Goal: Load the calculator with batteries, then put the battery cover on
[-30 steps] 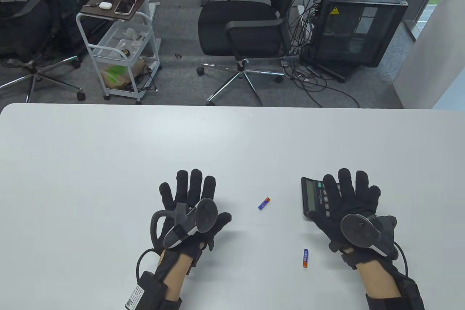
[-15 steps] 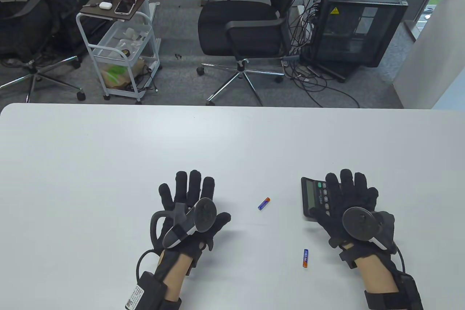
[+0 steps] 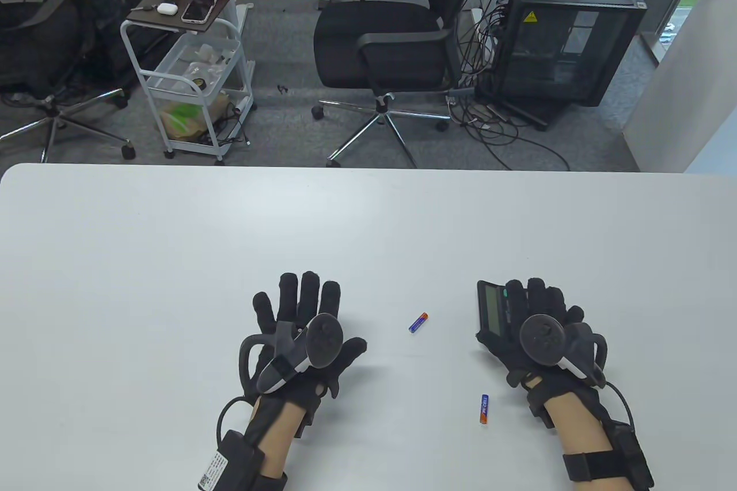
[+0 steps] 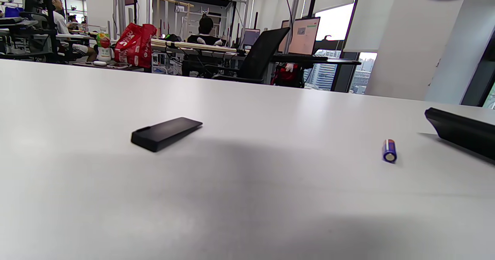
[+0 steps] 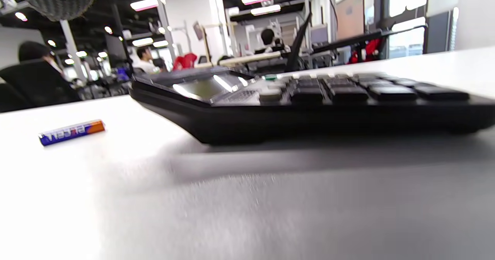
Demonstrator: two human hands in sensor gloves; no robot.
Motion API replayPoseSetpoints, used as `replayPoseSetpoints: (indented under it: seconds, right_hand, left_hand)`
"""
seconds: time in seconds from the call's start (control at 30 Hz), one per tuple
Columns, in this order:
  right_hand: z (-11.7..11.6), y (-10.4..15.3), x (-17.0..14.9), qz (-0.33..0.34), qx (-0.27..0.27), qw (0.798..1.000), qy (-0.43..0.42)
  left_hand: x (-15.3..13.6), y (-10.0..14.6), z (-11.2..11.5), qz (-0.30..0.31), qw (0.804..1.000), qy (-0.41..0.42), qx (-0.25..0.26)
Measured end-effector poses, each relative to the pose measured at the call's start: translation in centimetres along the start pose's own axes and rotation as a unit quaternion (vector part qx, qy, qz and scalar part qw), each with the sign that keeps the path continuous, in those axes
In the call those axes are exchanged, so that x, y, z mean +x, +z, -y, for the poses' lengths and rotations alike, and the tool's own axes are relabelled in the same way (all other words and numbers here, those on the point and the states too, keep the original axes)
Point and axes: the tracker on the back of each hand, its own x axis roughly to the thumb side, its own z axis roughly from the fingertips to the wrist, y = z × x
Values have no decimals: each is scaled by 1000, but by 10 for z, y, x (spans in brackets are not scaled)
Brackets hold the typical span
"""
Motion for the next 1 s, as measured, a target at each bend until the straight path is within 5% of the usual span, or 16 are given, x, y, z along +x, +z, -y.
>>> replayPoseSetpoints:
  seconds: [0.43,1.0]
  right_hand:
    - [-25,-11,-3,-28,86,996,8]
    - [-28,-18,9,-12,56,996,66]
  left_hand:
    - [4,-1,6,2,1000,-8,-17]
    - [10,0,10,4,1000,-10,-28]
